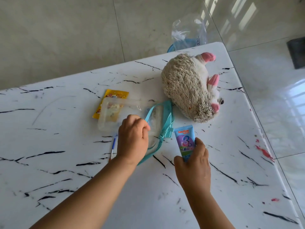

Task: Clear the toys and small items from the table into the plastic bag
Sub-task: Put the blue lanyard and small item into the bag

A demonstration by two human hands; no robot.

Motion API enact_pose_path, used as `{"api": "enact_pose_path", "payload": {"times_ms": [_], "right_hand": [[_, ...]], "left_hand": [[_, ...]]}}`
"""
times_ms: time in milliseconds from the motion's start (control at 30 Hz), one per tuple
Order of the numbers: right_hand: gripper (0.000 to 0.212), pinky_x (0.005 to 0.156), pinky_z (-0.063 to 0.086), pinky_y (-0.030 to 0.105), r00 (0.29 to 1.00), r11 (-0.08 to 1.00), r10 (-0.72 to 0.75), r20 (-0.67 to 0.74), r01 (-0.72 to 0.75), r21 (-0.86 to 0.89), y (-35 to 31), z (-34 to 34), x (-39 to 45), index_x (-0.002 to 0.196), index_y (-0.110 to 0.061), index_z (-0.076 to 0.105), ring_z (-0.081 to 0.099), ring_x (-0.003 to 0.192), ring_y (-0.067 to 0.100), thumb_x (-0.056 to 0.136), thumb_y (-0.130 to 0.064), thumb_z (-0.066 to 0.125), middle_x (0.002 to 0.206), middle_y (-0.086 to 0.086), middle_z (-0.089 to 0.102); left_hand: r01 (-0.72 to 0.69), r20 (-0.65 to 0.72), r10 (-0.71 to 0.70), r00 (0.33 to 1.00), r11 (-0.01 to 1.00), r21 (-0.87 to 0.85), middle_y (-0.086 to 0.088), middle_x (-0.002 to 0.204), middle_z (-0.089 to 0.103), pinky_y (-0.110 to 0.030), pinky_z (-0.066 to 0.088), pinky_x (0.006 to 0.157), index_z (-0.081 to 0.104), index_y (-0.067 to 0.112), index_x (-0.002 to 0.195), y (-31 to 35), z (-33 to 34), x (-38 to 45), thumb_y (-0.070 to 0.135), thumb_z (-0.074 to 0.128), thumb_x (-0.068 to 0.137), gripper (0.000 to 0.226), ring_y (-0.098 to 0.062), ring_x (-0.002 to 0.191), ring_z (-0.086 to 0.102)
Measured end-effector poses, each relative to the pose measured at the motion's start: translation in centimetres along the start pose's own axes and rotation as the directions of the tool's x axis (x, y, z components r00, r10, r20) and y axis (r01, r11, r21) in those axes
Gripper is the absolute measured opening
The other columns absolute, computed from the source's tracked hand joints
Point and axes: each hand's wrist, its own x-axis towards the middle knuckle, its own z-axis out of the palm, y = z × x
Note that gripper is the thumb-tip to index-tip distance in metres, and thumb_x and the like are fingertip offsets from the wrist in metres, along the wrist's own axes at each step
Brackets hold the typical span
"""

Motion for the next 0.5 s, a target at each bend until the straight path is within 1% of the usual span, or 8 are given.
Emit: {"api": "enact_pose_path", "payload": {"times_ms": [67,100,133,200,267,333,433,500], "right_hand": [[0.07,0.065,0.034,0.027,1.0,1.0,0.001,0.0,-0.001,0.018,0.3,0.0,-0.2,0.137,-0.019,0.025,0.039,0.084,0.014,0.076,-0.014,0.057,0.125,0.004,0.042],[0.07,0.064,0.034,0.027,1.0,1.0,0.004,0.001,-0.004,0.027,0.5,0.1,-0.3,0.137,-0.02,0.024,0.04,0.085,0.014,0.076,-0.014,0.058,0.126,0.003,0.042],[0.07,0.062,0.034,0.027,1.0,0.999,0.007,0.0,-0.007,0.036,0.7,0.1,-0.3,0.137,-0.02,0.024,0.04,0.086,0.014,0.076,-0.014,0.058,0.126,0.003,0.042],[0.07,0.059,0.034,0.025,1.0,0.999,0.006,-0.001,-0.006,0.045,1.1,0.1,-0.3,0.138,-0.02,0.024,0.041,0.087,0.014,0.076,-0.014,0.057,0.127,0.002,0.042],[0.07,0.058,0.034,0.024,1.0,0.999,0.003,0.002,-0.003,0.042,1.4,0.1,-0.3,0.138,-0.02,0.024,0.042,0.088,0.014,0.076,-0.014,0.057,0.126,0.001,0.042],[0.07,0.061,0.035,0.027,1.0,0.999,-0.005,-0.002,0.005,0.045,1.7,0.1,-0.4,0.137,-0.02,0.025,0.042,0.087,0.014,0.075,-0.013,0.057,0.124,0.001,0.042],[0.069,0.064,0.035,0.028,1.0,0.998,-0.004,-0.006,0.005,0.062,1.7,0.1,-0.4,0.136,-0.02,0.027,0.041,0.086,0.015,0.074,-0.011,0.056,0.122,0.0,0.043],[0.069,0.065,0.035,0.028,1.0,0.998,-0.008,-0.005,0.008,0.066,1.5,-0.1,-0.8,0.136,-0.021,0.026,0.041,0.086,0.015,0.075,-0.012,0.056,0.122,0.0,0.042]], "left_hand": [[0.002,0.075,0.0,0.997,1.0,-0.027,-0.014,0.114,0.052,-0.036,0.046,0.071,0.064,0.005,0.1,0.0,0.2,1.2,-0.011,0.047,0.081,0.03,-0.031,0.088,0.058],[0.002,0.119,0.0,0.993,1.0,-0.013,-0.011,0.122,0.047,-0.034,0.046,0.066,0.061,0.009,0.111,-0.1,0.4,1.7,-0.004,0.049,0.084,0.032,-0.03,0.086,0.06],[-0.009,0.171,0.002,0.985,0.999,0.04,-0.008,0.128,0.042,-0.032,0.043,0.063,0.056,0.014,0.121,-0.2,0.7,2.0,0.006,0.053,0.087,0.035,-0.029,0.085,0.061],[-0.038,0.288,-0.024,0.957,0.978,0.207,-0.003,0.141,0.029,-0.029,0.041,0.063,0.041,0.024,0.136,-0.6,1.6,2.3,0.028,0.064,0.081,0.059,-0.028,0.086,0.062],[-0.049,0.361,-0.085,0.929,0.937,0.345,-0.004,0.153,0.011,-0.03,0.045,0.069,0.024,0.031,0.144,-1.3,2.4,2.3,0.039,0.068,0.074,0.084,-0.029,0.097,0.062],[-0.015,0.395,-0.15,0.906,0.923,0.384,-0.004,0.158,0.004,-0.034,0.048,0.08,0.015,0.036,0.146,-1.7,2.7,2.6,0.044,0.068,0.072,0.091,-0.03,0.112,0.057],[-0.034,0.405,-0.143,0.903,0.916,0.4,-0.004,0.155,0.021,-0.037,0.046,0.091,0.023,0.038,0.144,-1.9,2.4,3.1,0.044,0.062,0.076,0.079,-0.029,0.121,0.051],[-0.096,0.361,-0.064,0.93,0.908,0.407,-0.003,0.138,0.049,-0.036,0.049,0.081,0.039,0.034,0.136,-1.6,1.7,2.9,0.036,0.056,0.081,0.058,-0.032,0.107,0.058]]}}
